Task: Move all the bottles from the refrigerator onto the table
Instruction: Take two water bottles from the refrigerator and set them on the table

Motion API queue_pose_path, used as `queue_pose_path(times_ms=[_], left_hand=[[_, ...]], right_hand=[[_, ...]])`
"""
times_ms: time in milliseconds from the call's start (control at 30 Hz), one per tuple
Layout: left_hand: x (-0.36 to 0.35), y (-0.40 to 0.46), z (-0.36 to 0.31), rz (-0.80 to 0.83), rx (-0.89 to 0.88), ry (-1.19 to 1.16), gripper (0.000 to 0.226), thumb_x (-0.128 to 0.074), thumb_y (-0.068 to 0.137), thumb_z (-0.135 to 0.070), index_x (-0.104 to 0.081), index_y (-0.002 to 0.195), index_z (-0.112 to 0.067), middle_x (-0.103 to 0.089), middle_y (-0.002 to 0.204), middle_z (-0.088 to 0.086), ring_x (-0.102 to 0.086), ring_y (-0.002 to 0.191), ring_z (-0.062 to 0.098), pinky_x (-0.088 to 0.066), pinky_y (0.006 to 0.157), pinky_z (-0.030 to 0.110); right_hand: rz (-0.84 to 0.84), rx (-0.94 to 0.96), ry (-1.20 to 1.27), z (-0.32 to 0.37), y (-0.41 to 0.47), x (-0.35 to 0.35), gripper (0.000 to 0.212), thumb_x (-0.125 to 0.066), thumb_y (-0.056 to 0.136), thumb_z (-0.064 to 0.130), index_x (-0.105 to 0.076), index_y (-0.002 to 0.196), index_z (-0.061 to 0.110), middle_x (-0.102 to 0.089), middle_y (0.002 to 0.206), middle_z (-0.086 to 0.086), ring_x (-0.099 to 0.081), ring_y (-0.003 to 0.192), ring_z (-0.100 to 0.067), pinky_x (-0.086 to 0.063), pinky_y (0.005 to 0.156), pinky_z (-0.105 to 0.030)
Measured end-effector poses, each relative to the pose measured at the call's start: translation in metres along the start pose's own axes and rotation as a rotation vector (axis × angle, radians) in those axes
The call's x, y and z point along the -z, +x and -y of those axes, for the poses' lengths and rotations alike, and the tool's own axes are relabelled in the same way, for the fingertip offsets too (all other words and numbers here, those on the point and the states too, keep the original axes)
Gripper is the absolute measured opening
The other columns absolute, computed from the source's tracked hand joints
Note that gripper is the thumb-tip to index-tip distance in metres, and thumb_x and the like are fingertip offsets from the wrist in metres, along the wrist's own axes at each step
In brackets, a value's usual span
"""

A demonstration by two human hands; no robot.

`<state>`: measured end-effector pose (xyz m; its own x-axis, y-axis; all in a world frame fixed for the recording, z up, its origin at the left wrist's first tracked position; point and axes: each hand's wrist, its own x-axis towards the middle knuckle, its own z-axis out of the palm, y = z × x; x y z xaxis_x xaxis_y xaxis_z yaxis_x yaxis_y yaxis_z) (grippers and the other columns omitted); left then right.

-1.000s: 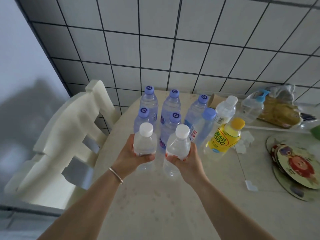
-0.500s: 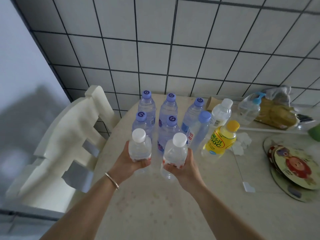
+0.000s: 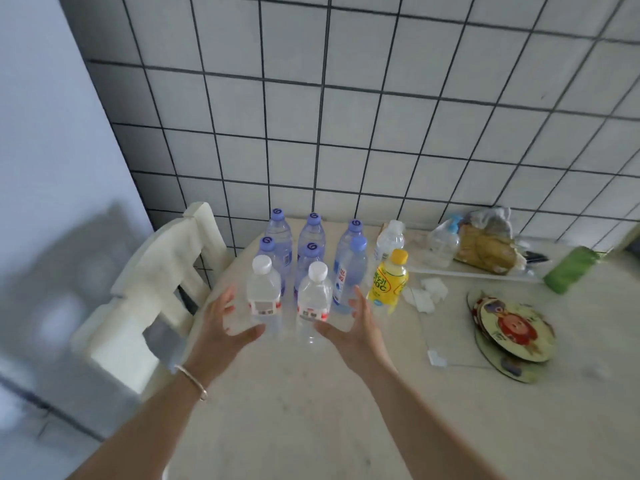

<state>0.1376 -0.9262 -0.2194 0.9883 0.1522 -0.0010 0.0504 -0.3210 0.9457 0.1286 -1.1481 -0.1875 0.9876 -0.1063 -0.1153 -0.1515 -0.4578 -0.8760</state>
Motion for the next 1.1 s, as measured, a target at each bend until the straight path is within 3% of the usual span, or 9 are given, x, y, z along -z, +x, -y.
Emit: queue_pose_path(times_ms=[100,233,500,667,833,1000,1100], left_hand=[[0.006,-0.035,-0.021,-0.051,-0.042,-0.022,0.081,-0.078,0.072,-0.010,-0.035,0.141,-0.011,-0.041,0.140,0.008,-0.048,0.117,0.023,-0.040,0.091,0.032],[0.017,-0.106,-0.047,-0.082,-0.092,-0.085,0.072,-0.074,0.076,-0.010,-0.039,0.139,-0.012,-0.047,0.131,0.004,-0.051,0.112,0.021,-0.040,0.090,0.029],[0.040,-0.272,-0.072,-0.080,-0.094,-0.094,0.061,-0.072,0.079,-0.015,-0.042,0.132,-0.016,-0.053,0.121,0.004,-0.054,0.110,0.020,-0.045,0.098,0.035],[0.053,-0.349,-0.084,-0.074,-0.119,-0.091,0.057,-0.070,0.080,-0.019,-0.044,0.131,-0.020,-0.055,0.114,-0.001,-0.057,0.105,0.018,-0.047,0.092,0.031],[0.064,-0.410,-0.087,-0.023,-0.156,-0.144,0.051,-0.070,0.081,-0.018,-0.044,0.124,-0.029,-0.056,0.116,-0.001,-0.057,0.104,0.014,-0.046,0.078,0.015],[0.106,-0.468,-0.078,0.016,-0.171,-0.206,0.048,-0.069,0.082,-0.017,-0.048,0.124,-0.026,-0.059,0.114,0.001,-0.060,0.105,0.018,-0.047,0.080,0.018],[0.150,-0.509,-0.067,0.008,-0.184,-0.203,0.046,-0.067,0.083,-0.017,-0.048,0.125,-0.026,-0.059,0.110,-0.004,-0.058,0.099,0.006,-0.046,0.071,0.009]], right_hand=[[-0.028,0.062,0.026,0.011,-0.037,0.013,0.090,-0.074,0.074,0.039,-0.023,0.146,0.024,-0.040,0.145,0.002,-0.038,0.133,-0.013,-0.033,0.109,-0.032],[-0.029,0.093,0.043,0.017,-0.100,0.025,0.086,-0.070,0.078,0.041,-0.022,0.146,0.022,-0.041,0.142,-0.002,-0.040,0.130,-0.019,-0.035,0.108,-0.041],[0.021,0.148,0.039,0.021,-0.250,0.033,0.080,-0.068,0.078,0.046,-0.028,0.143,0.024,-0.047,0.137,-0.001,-0.044,0.126,-0.019,-0.038,0.105,-0.041],[0.011,0.194,-0.003,0.026,-0.331,0.036,0.079,-0.067,0.078,0.049,-0.029,0.143,0.024,-0.048,0.136,0.001,-0.044,0.126,-0.016,-0.037,0.105,-0.037],[-0.032,0.206,0.009,0.033,-0.401,0.035,0.075,-0.066,0.078,0.050,-0.031,0.141,0.027,-0.048,0.136,0.003,-0.044,0.125,-0.015,-0.037,0.105,-0.038],[-0.072,0.222,0.005,0.046,-0.473,0.011,0.072,-0.065,0.078,0.050,-0.034,0.138,0.027,-0.049,0.132,0.003,-0.045,0.123,-0.015,-0.038,0.104,-0.038],[-0.082,0.257,0.007,0.062,-0.522,-0.020,0.069,-0.065,0.079,0.048,-0.036,0.137,0.025,-0.049,0.130,0.003,-0.046,0.122,-0.014,-0.038,0.104,-0.037]])
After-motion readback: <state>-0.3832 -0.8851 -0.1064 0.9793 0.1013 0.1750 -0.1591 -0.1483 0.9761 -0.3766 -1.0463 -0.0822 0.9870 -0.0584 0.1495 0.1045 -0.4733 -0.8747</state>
